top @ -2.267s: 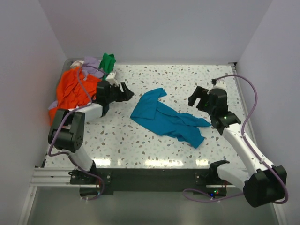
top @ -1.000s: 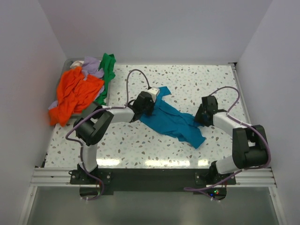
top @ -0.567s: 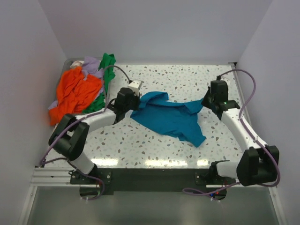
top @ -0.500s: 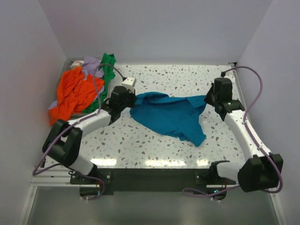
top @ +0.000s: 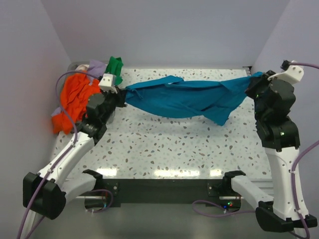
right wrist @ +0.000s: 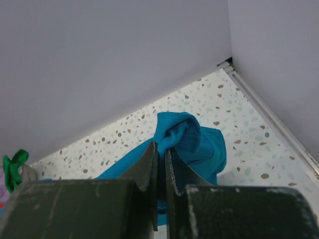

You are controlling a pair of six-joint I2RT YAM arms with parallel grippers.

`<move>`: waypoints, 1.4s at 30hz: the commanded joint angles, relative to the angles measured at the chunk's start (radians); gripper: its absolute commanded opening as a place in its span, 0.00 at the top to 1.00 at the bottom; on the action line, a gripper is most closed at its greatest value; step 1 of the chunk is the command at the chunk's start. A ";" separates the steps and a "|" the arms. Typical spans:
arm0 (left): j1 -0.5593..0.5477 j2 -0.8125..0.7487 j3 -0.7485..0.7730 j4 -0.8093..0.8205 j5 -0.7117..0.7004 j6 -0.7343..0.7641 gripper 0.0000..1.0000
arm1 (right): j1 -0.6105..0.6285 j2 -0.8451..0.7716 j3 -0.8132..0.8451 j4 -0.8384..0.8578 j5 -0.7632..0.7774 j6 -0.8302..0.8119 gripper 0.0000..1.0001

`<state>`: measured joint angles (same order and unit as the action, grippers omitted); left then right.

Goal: Fold and stack the t-shirts
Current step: Flatten the tshirt out

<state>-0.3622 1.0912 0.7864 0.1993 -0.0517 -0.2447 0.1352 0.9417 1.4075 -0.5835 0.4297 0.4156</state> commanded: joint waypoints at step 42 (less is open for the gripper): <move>0.012 1.002 0.655 0.028 0.072 -0.033 0.34 | -0.003 0.483 -0.306 0.375 -0.394 0.046 0.23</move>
<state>-0.3412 2.0338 1.3216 0.3031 0.0677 -0.3176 0.1341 1.4532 1.1019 -0.2768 0.0860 0.4591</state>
